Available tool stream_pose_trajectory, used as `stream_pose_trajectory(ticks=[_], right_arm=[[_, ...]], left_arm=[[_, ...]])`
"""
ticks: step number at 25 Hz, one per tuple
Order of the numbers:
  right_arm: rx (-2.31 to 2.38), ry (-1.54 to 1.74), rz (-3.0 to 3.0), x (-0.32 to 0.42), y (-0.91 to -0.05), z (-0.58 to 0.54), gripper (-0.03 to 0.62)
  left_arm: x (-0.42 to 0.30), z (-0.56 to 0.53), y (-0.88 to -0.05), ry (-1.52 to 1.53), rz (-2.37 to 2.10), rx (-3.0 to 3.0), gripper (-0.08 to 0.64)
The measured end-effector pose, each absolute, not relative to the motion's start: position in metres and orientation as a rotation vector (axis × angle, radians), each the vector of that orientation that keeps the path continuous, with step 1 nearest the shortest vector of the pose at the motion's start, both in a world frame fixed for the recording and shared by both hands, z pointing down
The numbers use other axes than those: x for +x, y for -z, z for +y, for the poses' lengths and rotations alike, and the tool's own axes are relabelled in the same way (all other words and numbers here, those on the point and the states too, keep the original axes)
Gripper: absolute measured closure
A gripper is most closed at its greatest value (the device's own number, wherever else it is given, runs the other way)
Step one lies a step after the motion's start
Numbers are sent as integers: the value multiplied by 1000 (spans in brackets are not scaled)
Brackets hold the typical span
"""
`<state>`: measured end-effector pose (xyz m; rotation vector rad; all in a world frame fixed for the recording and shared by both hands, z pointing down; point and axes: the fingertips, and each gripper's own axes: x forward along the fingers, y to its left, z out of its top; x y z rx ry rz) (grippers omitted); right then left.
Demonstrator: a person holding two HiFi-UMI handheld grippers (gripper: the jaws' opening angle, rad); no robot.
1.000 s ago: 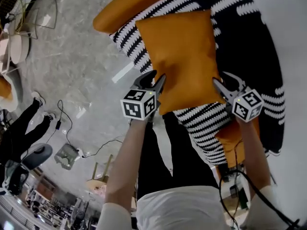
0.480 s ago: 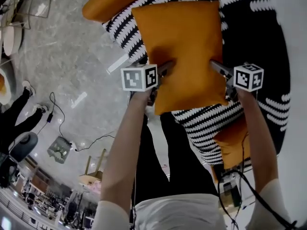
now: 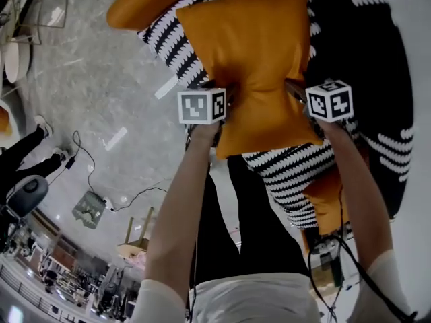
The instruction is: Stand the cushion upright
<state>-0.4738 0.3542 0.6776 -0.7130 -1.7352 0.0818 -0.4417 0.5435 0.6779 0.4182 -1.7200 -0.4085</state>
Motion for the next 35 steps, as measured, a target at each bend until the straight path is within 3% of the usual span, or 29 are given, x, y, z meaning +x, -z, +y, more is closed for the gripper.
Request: stream_pose_trajectory(ticks=[4,7,35], right_arm=[[-755,8,-1790,-470,-657,353,459],[-749,-22,-1847,-463,-642,350,483],[-280,-140,-2507,-428,-456,271,502]], left_arm=[[-438,533,-662,336,-1760,469,402],[-436,532,-644,324,-1812,496,420],[-497,439,-448,0,-2203,1026,439]])
